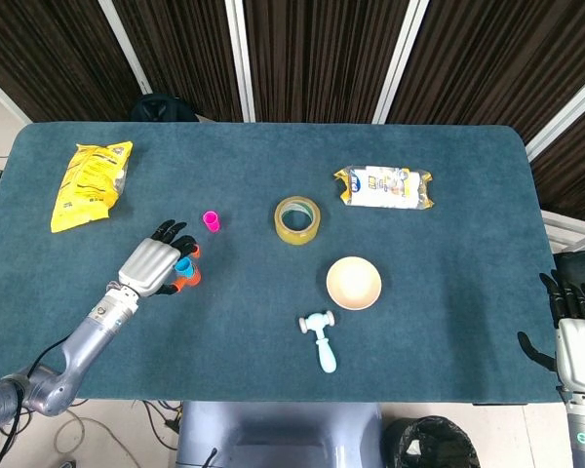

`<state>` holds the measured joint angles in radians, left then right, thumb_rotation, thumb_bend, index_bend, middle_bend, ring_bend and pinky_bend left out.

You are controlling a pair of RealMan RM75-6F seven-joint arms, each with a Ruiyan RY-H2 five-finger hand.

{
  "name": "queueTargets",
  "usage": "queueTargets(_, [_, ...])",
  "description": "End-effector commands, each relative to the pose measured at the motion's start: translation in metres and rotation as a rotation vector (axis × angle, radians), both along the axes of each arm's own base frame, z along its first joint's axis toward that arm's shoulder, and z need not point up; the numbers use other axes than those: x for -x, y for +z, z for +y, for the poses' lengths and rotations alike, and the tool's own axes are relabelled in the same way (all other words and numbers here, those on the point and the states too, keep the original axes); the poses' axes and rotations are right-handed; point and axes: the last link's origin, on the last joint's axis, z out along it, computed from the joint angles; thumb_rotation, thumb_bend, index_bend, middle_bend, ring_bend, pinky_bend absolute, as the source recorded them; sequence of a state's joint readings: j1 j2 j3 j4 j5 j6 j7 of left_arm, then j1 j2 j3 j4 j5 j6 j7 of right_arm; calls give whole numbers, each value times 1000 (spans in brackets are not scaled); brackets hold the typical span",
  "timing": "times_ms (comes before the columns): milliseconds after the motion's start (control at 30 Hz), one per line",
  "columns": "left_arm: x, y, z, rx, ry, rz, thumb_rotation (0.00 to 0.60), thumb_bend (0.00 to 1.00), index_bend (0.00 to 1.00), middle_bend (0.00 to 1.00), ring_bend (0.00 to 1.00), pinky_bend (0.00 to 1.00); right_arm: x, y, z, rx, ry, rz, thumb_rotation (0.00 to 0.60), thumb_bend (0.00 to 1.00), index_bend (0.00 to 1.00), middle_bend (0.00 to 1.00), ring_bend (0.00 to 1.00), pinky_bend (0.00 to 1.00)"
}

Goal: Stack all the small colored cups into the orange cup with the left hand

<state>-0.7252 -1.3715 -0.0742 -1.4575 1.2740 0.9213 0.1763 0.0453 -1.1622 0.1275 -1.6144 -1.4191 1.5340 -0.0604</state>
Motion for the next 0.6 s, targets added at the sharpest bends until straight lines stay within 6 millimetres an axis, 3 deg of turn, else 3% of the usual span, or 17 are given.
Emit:
queueTargets(33, [4,0,0,15,9,33,600,293,171,160,0,0,0,1,0,2,1,0,600,324,86,78,133,82])
queueTargets(300, [-3,13,9,-32,36,-19,600,270,179,165,0,0,0,0,0,-4,2,-3,600,324,86,78,132,84])
queueTargets(600, [-26,24,59,-141,77,-118,600,270,194,171,0,0,0,-4,0,-15,-3,4,600,324,86,78,132,82])
